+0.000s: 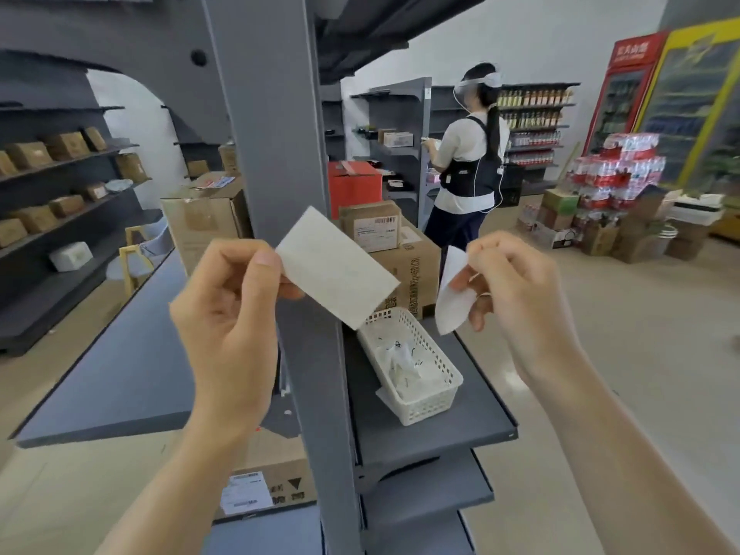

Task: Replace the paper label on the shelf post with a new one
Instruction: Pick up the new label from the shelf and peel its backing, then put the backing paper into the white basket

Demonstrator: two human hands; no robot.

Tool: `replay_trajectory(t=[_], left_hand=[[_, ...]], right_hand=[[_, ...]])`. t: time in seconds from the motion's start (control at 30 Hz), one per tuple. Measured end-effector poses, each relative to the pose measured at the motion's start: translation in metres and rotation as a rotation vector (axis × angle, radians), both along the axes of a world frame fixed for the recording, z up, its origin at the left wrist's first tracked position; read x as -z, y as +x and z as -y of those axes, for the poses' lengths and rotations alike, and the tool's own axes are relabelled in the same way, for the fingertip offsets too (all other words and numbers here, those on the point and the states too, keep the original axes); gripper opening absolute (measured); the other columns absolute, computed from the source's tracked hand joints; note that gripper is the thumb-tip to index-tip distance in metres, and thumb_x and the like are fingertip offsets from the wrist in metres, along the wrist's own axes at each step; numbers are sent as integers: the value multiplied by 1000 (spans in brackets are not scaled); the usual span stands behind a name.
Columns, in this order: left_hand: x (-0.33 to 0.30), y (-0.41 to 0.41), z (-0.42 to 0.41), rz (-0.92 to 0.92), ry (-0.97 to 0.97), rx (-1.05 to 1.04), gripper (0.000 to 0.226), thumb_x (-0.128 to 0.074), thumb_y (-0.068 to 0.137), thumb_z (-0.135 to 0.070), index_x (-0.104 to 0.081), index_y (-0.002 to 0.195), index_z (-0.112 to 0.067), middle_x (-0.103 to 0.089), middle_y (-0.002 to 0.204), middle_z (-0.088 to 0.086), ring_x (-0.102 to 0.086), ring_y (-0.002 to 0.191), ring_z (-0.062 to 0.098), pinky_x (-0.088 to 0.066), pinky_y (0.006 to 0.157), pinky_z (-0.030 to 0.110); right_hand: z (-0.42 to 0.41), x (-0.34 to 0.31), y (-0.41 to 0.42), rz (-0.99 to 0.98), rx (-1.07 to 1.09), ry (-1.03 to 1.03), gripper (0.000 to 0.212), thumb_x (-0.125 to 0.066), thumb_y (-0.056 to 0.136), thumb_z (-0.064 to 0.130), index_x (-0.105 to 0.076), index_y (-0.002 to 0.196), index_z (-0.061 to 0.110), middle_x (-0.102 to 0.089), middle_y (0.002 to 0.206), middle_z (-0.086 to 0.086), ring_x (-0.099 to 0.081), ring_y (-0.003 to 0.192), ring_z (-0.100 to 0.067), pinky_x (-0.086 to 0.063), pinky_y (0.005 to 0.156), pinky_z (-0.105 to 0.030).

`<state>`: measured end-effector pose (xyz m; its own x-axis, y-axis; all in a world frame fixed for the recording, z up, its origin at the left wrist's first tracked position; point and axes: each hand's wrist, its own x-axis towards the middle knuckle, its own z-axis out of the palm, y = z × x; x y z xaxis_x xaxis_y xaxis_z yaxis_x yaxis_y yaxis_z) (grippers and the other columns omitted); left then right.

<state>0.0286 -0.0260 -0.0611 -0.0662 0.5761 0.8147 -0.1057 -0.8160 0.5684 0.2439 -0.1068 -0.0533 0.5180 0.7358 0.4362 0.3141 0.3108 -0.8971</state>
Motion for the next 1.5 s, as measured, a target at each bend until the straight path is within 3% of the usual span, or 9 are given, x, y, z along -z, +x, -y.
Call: replay_trajectory(t=[0.3, 0.5, 0.63, 0.87, 1.03, 1.13, 1.2, 1.3, 1.5], left_hand=[[28, 95, 11, -232, -98, -263, 15, -57, 98, -13, -67, 87, -13, -71, 78, 1, -73, 67, 13, -60, 55, 25], [50, 130, -6, -657, -29, -488, 17, -52, 102, -24, -64, 94, -16, -67, 90, -6, -66, 72, 16, -54, 61, 39], [54, 133, -16, -764, -3, -569, 16, -51, 102, -20, -63, 92, -14, -65, 86, -4, -64, 65, 22, -51, 55, 40], [43, 125, -22, -872, 25, -620, 24, -46, 101, -25, -63, 90, -15, -65, 80, -4, -63, 57, 21, -49, 51, 35], [35, 117, -22, -867, 16, -631, 24, -45, 101, -26, -61, 88, -15, -63, 78, -5, -62, 57, 21, -49, 52, 37], [24, 117, -18, -831, 14, -632, 24, -45, 101, -25, -57, 84, -14, -60, 75, -4, -59, 56, 21, -48, 50, 36], [14, 119, -12, -794, 14, -620, 22, -47, 100, -23, -53, 81, -14, -57, 71, -3, -55, 54, 22, -43, 49, 34], [-7, 119, -6, -730, -35, -588, 20, -48, 99, -20, -47, 79, -13, -56, 72, -1, -53, 60, 26, -40, 57, 37], [-35, 109, 8, -626, -49, -541, 22, -48, 99, -23, -43, 78, -17, -57, 77, -3, -52, 67, 23, -30, 64, 31]], right_hand=[[-51, 42, 82, 87, -77, -289, 25, -55, 93, 20, -62, 69, 22, -70, 68, 5, -60, 53, -12, -45, 46, -26], [-87, 84, 94, 201, -57, -471, 27, -54, 92, 17, -64, 67, 18, -72, 66, -1, -69, 56, -18, -42, 42, -13], [-99, 108, 93, 263, -71, -571, 21, -61, 89, 22, -73, 77, 11, -77, 75, -11, -65, 53, -14, -52, 58, -23], [-115, 135, 94, 315, -80, -616, 12, -84, 77, 28, -79, 67, 23, -65, 57, 12, -61, 62, -12, -45, 62, -23], [-111, 128, 93, 226, 0, -514, 8, -76, 82, 35, -77, 76, 30, -77, 78, 9, -66, 70, -15, -49, 66, -25], [-91, 90, 84, 172, 105, -249, 8, -67, 90, 28, -71, 94, 33, -75, 86, 9, -68, 77, -19, -58, 78, -38], [-67, 60, 72, 170, 88, -32, 10, -73, 89, 22, -70, 95, 30, -71, 82, 7, -67, 72, -17, -57, 72, -32], [-35, 24, 48, 403, 30, 110, 15, -84, 79, 21, -75, 90, 26, -70, 79, 10, -64, 68, -11, -50, 64, -20], [-30, -12, 18, 637, 193, 110, 29, -69, 73, 50, -79, 96, 36, -74, 81, 16, -67, 69, -9, -56, 63, -39]])
